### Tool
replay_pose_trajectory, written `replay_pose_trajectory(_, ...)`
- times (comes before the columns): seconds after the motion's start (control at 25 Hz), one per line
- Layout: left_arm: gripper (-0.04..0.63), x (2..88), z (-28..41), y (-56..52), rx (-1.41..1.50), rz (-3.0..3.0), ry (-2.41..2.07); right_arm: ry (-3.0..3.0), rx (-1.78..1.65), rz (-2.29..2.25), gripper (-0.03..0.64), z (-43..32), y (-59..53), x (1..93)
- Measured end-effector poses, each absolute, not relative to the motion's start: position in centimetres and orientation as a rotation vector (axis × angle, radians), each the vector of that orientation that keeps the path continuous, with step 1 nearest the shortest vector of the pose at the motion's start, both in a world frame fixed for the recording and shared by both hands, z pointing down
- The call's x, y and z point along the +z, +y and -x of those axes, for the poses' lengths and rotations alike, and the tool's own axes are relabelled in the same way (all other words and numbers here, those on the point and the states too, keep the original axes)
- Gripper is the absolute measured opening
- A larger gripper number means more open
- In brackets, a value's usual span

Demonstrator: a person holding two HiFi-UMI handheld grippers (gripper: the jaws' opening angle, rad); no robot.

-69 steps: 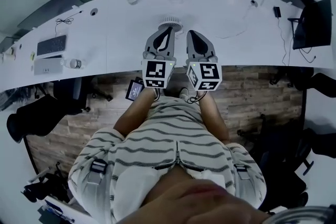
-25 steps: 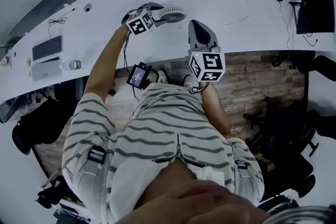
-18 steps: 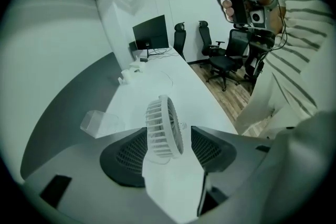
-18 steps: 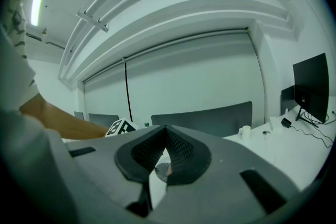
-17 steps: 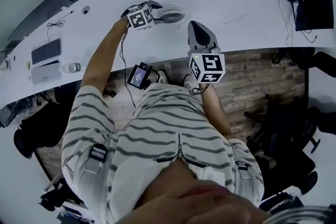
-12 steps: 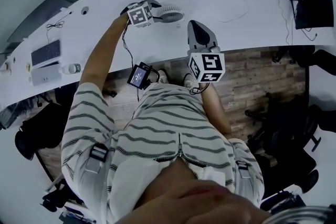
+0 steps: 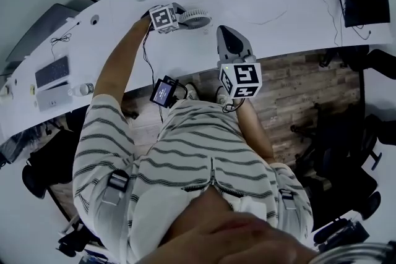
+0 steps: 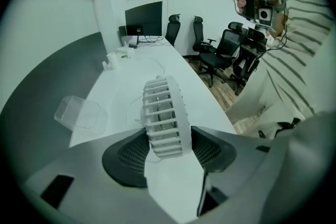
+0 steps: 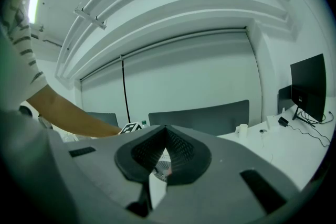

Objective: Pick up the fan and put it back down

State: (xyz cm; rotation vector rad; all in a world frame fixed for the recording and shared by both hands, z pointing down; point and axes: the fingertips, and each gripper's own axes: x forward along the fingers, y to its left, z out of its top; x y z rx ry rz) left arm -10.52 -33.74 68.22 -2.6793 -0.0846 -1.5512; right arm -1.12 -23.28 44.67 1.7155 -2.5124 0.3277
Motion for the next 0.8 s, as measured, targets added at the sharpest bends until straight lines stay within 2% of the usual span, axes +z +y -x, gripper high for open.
replay_pose_trajectory(0.8,0.241,69.5,10.0,-34.2,-1.473,2.767,0.121,-2.462,0.36,-1.762,0.006,-0.2,-22.6,45.8)
